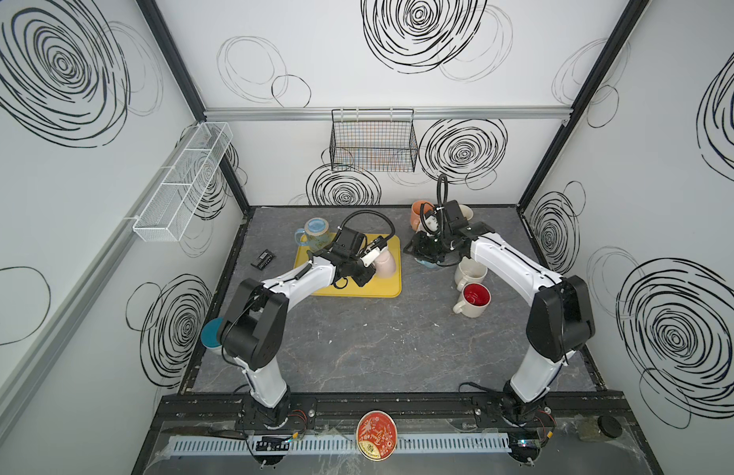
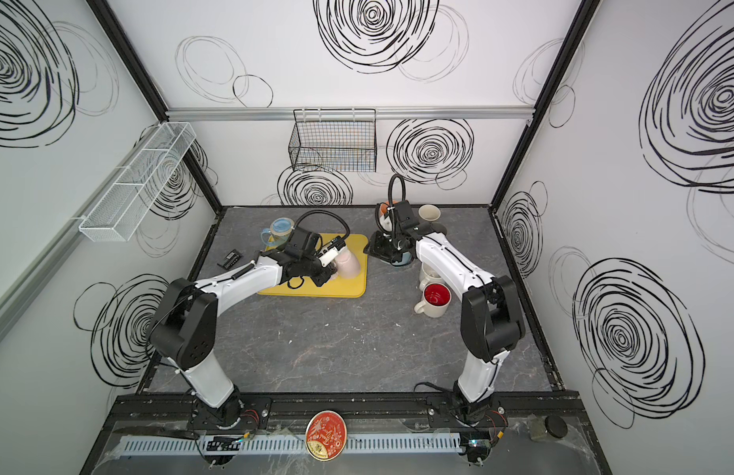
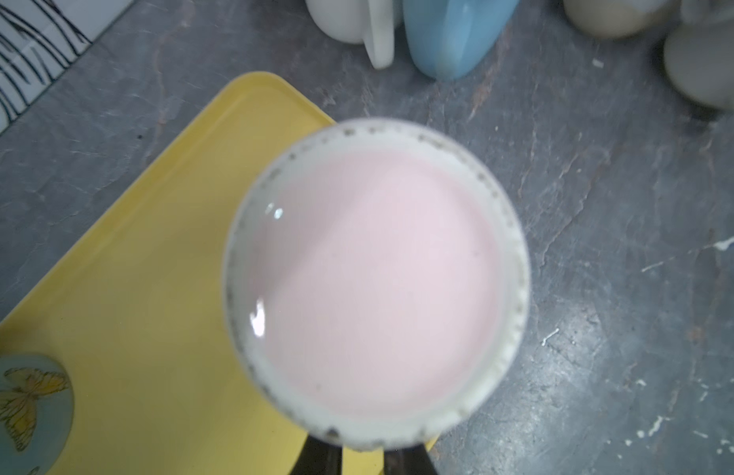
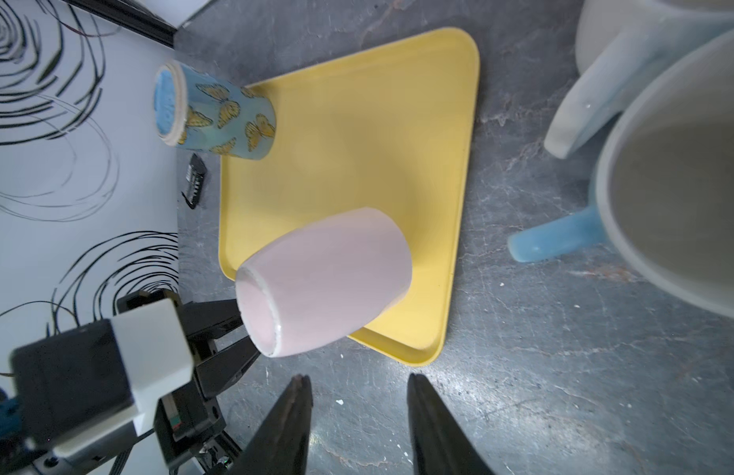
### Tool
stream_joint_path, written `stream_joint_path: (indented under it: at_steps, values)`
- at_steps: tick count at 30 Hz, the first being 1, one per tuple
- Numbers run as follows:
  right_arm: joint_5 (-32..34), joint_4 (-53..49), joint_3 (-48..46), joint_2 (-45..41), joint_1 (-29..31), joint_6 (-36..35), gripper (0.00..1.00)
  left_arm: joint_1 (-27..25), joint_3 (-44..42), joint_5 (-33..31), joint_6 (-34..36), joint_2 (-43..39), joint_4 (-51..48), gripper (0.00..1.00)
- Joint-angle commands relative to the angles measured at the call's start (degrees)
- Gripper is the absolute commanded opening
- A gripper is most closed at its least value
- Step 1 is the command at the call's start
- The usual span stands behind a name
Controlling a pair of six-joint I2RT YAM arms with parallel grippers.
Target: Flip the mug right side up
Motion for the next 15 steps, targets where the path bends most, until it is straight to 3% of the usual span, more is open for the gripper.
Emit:
stream_joint_path:
  at_steps: [1,5,15]
  values:
    - [-1.6,5.7,-1.4,-3.2,-0.6,3.3,0.43,0.8,-1.4,3.5,-9.5,-6.4,14.1,0.00]
    - [-4.0,11.5,-3.0,-5.2,-0.7,6.1,0.43,2.2,-4.1,4.1,-15.9,-11.5,20.0,0.00]
    - [-10.0,30.2,-8.0,-9.0,-0.1,14.1,0.42,10.4,-15.2,7.7,-46.7,-22.3,52.4,0.00]
